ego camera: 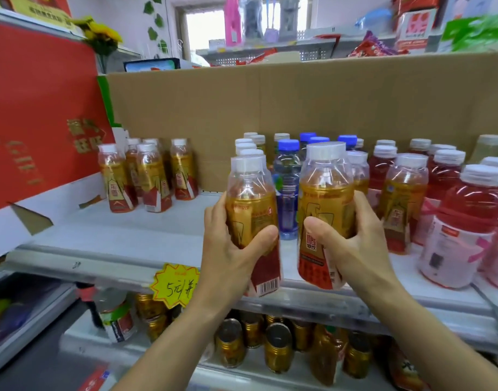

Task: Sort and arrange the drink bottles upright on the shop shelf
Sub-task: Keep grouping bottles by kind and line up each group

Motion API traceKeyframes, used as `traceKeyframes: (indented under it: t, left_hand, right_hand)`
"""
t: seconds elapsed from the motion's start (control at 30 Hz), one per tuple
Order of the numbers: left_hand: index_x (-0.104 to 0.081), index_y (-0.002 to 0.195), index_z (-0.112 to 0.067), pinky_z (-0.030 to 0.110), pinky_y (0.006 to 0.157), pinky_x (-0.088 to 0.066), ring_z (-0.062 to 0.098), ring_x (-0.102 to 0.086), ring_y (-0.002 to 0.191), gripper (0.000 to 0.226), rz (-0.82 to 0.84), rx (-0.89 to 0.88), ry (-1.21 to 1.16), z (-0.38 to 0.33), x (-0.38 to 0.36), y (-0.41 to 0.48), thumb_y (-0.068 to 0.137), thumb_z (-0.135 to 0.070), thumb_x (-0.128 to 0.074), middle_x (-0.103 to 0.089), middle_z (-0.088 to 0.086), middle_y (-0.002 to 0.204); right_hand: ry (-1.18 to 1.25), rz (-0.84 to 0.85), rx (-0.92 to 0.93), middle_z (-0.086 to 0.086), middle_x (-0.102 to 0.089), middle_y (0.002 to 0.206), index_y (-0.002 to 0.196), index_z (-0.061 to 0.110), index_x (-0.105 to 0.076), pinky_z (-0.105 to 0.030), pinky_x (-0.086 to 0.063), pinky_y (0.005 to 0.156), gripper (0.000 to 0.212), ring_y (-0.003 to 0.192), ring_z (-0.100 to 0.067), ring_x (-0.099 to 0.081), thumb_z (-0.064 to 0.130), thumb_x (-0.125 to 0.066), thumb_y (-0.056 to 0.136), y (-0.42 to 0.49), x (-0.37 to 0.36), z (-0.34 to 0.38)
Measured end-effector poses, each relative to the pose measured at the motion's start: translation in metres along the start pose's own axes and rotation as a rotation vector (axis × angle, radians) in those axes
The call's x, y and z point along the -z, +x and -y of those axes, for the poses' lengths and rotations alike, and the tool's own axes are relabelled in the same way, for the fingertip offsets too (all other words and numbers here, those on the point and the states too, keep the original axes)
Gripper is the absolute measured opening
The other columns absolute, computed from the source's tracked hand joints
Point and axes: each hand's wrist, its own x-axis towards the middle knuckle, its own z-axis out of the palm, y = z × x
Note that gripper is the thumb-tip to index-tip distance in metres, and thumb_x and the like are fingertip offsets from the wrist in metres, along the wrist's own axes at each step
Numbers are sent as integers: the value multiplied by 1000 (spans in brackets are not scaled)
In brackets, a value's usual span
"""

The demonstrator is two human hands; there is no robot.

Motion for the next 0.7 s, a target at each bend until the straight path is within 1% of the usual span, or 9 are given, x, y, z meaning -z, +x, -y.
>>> traceKeyframes:
  t: [0.07, 0.17, 0.27, 0.33, 0.43, 0.53, 0.6, 0.67, 0.7]
  left_hand:
    - [-44, 141, -31, 37, 94, -57, 7, -59, 119, 76, 3, 12, -17, 6, 25, 4, 75, -49, -76, -51, -5, 128]
    - [-46, 139, -32, 36, 91, -59, 9, -61, 116, 76, -13, 6, -17, 16, 66, 15, 73, -54, -78, -54, -3, 127]
    - [-46, 140, -31, 34, 90, -58, 11, -61, 116, 81, -56, -12, -5, 28, 109, 35, 69, -54, -78, -55, -3, 127]
    - [-46, 141, -30, 30, 91, -58, 8, -61, 115, 83, -73, -24, 9, 38, 137, 51, 68, -53, -78, -54, -4, 127]
    - [-44, 141, -31, 27, 93, -56, 7, -60, 115, 85, -99, -23, 74, 57, 179, 77, 67, -56, -77, -54, -4, 128]
    - [-36, 144, -36, 29, 98, -54, 7, -56, 122, 91, -117, 11, 92, 85, 219, 103, 69, -51, -84, -50, -6, 137]
    - [-33, 143, -39, 29, 102, -48, 5, -51, 125, 87, -135, 34, 130, 106, 242, 121, 73, -44, -83, -45, -16, 135]
    - [-32, 142, -41, 23, 98, -42, -7, -46, 118, 82, -157, 52, 187, 127, 260, 136, 78, -35, -82, -37, -29, 121]
    - [-32, 142, -41, 21, 95, -40, -15, -44, 113, 79, -166, 64, 211, 137, 268, 143, 80, -34, -81, -34, -33, 116]
  right_hand:
    - [16, 20, 8, 21, -66, 102, 111, 35, -54, -5, -49, 71, 53, 97, 4, -64, 59, -69, 66, 0, -27, 7]
    - [56, 38, 18, 19, -68, 102, 109, 39, -55, -7, -50, 70, 49, 96, 2, -66, 57, -70, 66, 1, -74, 15]
    - [105, 51, 7, 13, -70, 102, 107, 41, -57, -17, -56, 69, 46, 94, -4, -69, 55, -72, 66, 9, -125, 20]
    - [118, 52, -2, 13, -70, 100, 106, 41, -57, -19, -57, 69, 46, 93, -5, -70, 55, -73, 66, 19, -157, 21]
    - [97, 67, -27, 20, -66, 102, 107, 41, -55, -17, -56, 70, 47, 94, 0, -67, 55, -77, 68, 35, -204, 17]
    - [101, 131, -71, 28, -65, 99, 108, 40, -53, -5, -49, 66, 44, 92, 10, -64, 44, -82, 76, 53, -248, 6]
    - [90, 165, -115, 31, -64, 98, 108, 40, -51, -2, -47, 64, 45, 92, 14, -61, 43, -82, 75, 66, -277, -4]
    - [84, 185, -156, 32, -64, 96, 108, 40, -50, -4, -49, 65, 48, 92, 15, -61, 42, -83, 74, 77, -304, -15]
    - [73, 193, -174, 29, -65, 97, 109, 39, -50, -8, -51, 68, 49, 92, 12, -62, 41, -84, 74, 81, -317, -22]
